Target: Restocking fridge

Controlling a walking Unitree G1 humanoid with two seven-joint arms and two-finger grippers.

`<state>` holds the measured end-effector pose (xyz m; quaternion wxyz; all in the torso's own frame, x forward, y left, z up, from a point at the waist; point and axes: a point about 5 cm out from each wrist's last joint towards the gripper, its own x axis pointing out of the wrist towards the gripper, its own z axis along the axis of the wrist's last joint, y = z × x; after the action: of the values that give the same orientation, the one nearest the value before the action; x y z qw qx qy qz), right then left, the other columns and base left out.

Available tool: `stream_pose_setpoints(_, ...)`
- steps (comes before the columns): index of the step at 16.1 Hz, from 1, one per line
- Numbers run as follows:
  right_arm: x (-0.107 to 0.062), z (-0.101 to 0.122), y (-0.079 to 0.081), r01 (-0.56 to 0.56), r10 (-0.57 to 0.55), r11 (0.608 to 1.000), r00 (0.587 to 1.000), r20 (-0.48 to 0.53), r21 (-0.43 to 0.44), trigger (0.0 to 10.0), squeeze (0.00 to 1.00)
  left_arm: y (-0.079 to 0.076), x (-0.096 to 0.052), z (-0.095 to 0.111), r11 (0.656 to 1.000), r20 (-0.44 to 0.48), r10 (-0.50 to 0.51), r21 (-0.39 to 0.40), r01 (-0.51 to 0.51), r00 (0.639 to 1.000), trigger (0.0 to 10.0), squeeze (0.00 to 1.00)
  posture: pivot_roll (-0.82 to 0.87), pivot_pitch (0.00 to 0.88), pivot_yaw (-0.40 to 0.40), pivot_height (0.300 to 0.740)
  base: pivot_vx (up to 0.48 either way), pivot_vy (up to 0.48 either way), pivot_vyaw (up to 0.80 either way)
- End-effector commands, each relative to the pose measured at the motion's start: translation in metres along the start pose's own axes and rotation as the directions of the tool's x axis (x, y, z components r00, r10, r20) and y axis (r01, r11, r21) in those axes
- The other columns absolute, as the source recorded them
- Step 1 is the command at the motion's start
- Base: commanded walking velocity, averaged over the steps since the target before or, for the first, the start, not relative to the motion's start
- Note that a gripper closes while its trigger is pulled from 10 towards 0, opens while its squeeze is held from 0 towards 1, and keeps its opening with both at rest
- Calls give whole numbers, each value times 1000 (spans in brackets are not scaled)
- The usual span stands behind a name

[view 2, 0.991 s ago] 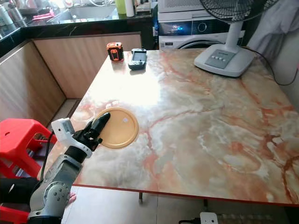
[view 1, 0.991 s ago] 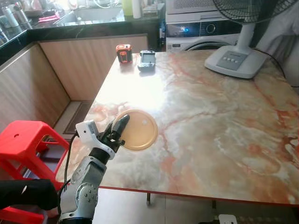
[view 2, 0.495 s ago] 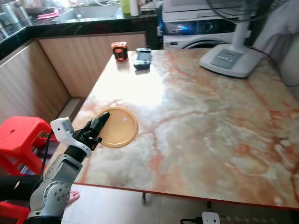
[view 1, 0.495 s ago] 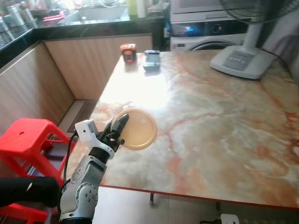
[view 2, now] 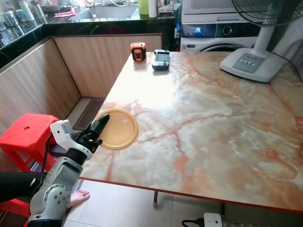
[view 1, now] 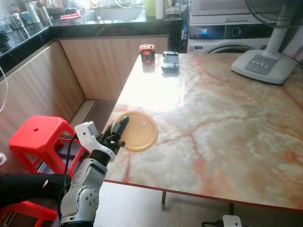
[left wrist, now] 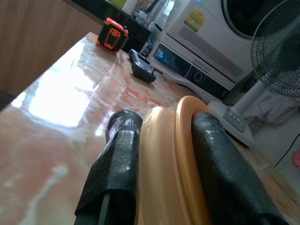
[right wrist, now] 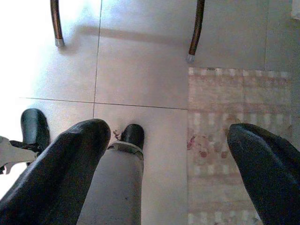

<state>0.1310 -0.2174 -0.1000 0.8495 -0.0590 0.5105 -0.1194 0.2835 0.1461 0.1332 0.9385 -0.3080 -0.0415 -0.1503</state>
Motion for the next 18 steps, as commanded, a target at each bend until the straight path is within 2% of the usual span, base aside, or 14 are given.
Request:
stream_pose_setpoints(1,0,0,5,-15,15,1000,1000,0,8,10000,0,2,-1,5,1000,8,4,12,-4,1000,10000,0,90,0,116,740,0,277,0)
stream_pose_setpoints(9,-1,-2,7,-35,35,999,999,-5,-11,10000,0,1,1,5,1000,18,8,-4,-8,1000,10000,0,95,2,108,740,0,276,0)
stream_pose_setpoints(12,-4,-18,5,-37,37,999,999,-32,-16,10000,0,0,1,5,1000,20,9,-7,-9,1000,10000,0,94,1,105,740,0,275,0)
stream_pose_setpoints(18,-6,-24,15,-51,50,998,998,-44,-24,10000,0,1,1,5,1000,26,13,-8,-12,1000,10000,0,98,2,101,740,0,276,0)
